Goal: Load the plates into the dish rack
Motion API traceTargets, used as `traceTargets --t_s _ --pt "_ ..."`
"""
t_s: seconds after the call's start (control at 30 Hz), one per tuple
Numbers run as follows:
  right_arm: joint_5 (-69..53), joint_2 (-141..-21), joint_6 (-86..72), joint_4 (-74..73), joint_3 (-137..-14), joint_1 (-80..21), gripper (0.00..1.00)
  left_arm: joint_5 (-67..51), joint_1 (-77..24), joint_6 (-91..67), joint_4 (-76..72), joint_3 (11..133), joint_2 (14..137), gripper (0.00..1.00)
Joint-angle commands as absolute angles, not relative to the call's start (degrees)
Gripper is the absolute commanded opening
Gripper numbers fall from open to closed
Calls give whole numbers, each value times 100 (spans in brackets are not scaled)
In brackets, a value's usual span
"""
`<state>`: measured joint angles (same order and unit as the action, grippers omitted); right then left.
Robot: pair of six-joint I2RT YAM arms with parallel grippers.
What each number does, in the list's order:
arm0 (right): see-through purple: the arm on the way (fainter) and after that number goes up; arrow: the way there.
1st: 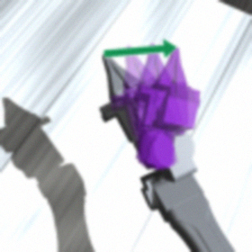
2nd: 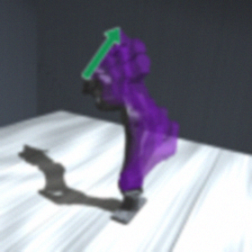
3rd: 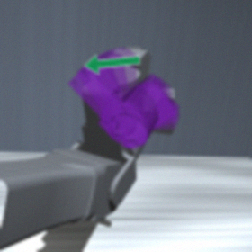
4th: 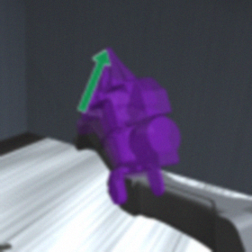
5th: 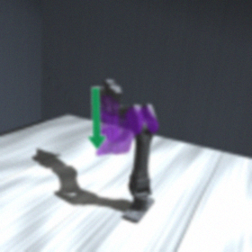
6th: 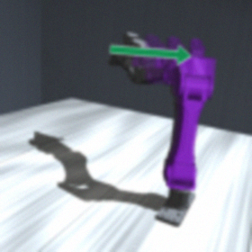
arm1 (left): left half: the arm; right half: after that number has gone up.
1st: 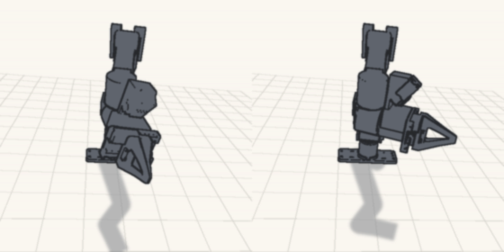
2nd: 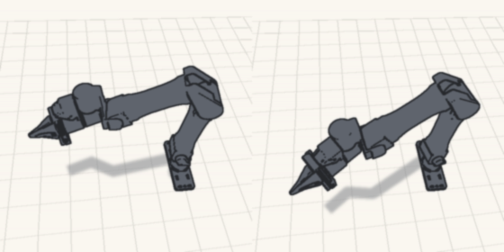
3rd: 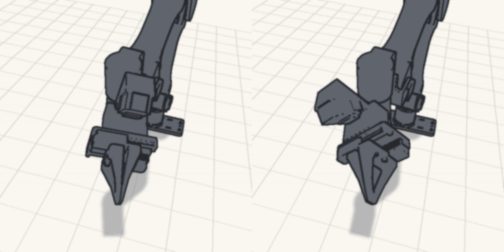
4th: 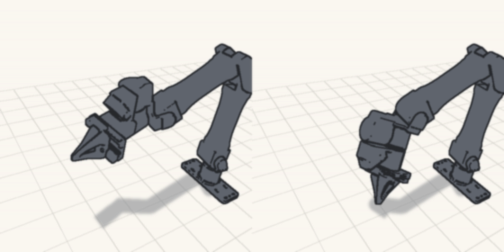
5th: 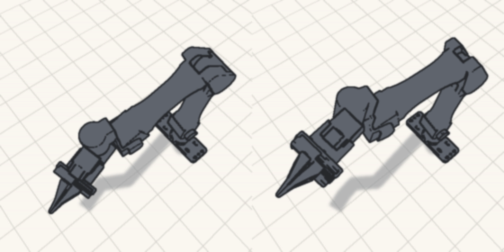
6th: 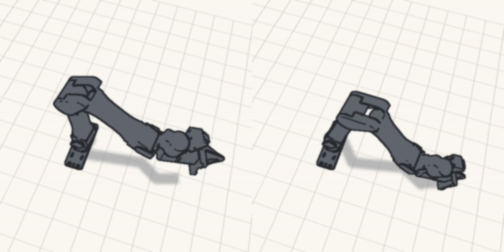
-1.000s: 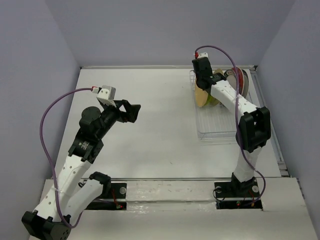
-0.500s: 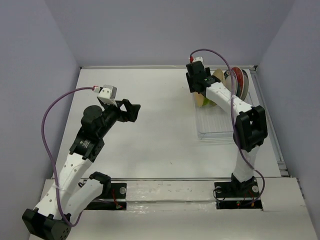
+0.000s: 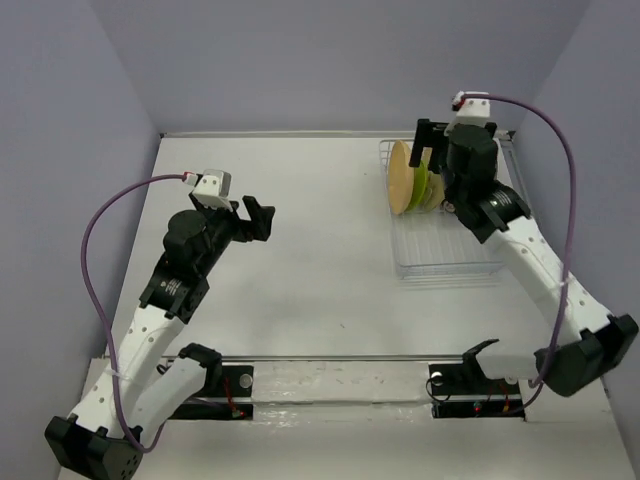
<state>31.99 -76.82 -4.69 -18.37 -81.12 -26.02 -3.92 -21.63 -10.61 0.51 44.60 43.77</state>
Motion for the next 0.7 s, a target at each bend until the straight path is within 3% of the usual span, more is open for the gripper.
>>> traceTargets --t_s 0.0,0.2,0.67 --pt "3033 -6675 -694 -556 -7482 -2654 100 -132 -2136 -905 -114 4500 4359 99" --pt "2321 -5942 -983 -203 -7120 -2654 100 -308 -2066 -949 -149 4509 4588 99" --pt "1960 -4535 -1274 940 -5986 -2654 100 -738 -1819 -1125 -668 4298 4140 99"
